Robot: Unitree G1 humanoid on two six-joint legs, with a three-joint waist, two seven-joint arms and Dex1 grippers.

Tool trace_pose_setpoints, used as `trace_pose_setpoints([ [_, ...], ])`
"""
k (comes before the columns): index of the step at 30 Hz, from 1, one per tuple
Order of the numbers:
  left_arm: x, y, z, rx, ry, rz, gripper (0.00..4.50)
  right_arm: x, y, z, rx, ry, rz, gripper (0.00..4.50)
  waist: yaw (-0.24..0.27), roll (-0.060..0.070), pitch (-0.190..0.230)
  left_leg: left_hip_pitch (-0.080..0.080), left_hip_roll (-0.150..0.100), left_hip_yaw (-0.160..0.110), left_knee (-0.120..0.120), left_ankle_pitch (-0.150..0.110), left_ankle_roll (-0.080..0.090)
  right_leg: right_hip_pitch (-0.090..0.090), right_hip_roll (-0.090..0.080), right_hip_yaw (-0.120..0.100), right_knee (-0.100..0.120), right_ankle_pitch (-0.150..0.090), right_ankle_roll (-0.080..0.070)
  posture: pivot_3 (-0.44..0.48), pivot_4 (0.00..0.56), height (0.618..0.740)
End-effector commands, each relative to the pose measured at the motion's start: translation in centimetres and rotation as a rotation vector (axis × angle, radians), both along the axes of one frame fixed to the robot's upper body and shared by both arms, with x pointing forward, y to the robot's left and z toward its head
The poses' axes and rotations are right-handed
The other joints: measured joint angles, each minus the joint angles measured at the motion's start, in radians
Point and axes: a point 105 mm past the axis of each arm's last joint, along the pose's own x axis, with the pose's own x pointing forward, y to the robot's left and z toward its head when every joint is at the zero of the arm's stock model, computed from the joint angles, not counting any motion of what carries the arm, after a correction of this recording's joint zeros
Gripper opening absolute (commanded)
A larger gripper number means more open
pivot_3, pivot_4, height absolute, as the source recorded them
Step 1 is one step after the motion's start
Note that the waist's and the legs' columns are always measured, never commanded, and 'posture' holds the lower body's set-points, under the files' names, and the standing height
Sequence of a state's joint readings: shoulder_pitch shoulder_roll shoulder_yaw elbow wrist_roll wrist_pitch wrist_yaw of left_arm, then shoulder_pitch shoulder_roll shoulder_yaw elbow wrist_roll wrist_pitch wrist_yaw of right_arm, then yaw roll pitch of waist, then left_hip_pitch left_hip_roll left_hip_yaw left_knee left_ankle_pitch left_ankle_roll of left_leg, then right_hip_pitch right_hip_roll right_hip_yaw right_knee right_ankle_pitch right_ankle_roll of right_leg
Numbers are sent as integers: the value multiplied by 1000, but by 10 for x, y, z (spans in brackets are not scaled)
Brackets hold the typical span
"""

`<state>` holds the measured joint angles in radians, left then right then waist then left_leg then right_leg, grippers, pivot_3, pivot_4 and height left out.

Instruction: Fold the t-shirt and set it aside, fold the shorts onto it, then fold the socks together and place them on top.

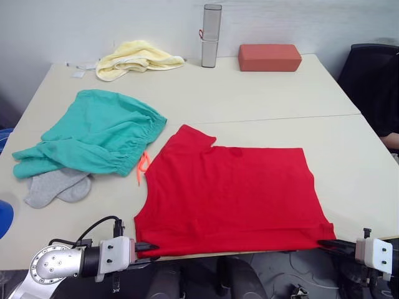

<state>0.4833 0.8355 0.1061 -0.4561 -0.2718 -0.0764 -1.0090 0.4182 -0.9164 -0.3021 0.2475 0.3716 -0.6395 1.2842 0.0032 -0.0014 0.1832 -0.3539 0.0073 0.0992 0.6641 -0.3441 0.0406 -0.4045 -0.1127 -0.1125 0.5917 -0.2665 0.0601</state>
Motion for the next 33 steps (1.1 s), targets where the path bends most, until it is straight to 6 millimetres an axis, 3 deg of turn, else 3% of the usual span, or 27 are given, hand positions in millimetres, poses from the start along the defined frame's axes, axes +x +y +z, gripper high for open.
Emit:
trace_pose_setpoints([
  [1, 0, 9, 11, -12, -14, 15, 2130, -2, -3, 13, 28, -10, -4, 1898, 4, 3, 1, -1, 0, 0, 0, 0, 0, -1, 0, 0, 0, 0, 0, 0, 150, 740],
  [6, 11, 37, 27, -46, 9, 113, 3780, -6, -3, 37, 109, -15, -20, 3741, 21, 8, 3, -2, 0, 0, 0, 0, 0, -3, 0, -1, 1, 0, 1, 0, 150, 740],
  [9, 19, 54, 37, -55, 23, 165, 4487, -11, -4, 53, 168, 36, -50, 4486, 25, 10, 4, -3, 0, 0, 0, 0, 0, -4, 0, -1, 2, 0, 1, 0, 150, 740],
  [13, 36, 63, 54, -148, 37, 249, 4487, -4, -13, 72, 238, 51, -133, 4486, 23, 9, 4, -3, 0, 0, 1, 0, 1, -4, 0, -1, 1, 0, 0, 0, 150, 740],
  [16, 56, 62, 65, -226, 53, 310, 4487, 15, -19, 85, 313, 33, -230, 4486, 22, 8, 5, -3, 0, 0, 1, 0, 1, -4, 0, 0, 1, 0, 1, 0, 150, 740],
  [19, 90, 55, 70, -274, 93, 408, 4487, 47, -20, 93, 366, 25, -332, 4486, 21, 9, 5, -3, 0, 0, 1, 1, 0, -4, 0, 0, 2, 3, 6, 0, 150, 740],
  [25, 142, 25, 81, -312, 206, 424, 4487, 108, -16, 107, 456, 31, -448, 4486, 21, 9, 6, -4, -1, 1, 1, 8, -7, -7, 0, -1, 7, 4, 7, 0, 150, 740],
  [27, 170, 15, 82, -296, 201, 449, 4487, 132, -8, 111, 495, 32, -450, 4486, 21, 8, 6, -6, -2, 2, 1, 10, -5, -8, 1, -1, 9, 4, 7, 0, 150, 740],
  [33, 225, -19, 96, -373, 249, 491, 4487, 179, -10, 105, 501, 63, -592, 4486, 21, 5, 8, -10, -3, 3, 5, 14, -3, -10, 1, -2, 12, 5, 8, 0, 150, 740],
])
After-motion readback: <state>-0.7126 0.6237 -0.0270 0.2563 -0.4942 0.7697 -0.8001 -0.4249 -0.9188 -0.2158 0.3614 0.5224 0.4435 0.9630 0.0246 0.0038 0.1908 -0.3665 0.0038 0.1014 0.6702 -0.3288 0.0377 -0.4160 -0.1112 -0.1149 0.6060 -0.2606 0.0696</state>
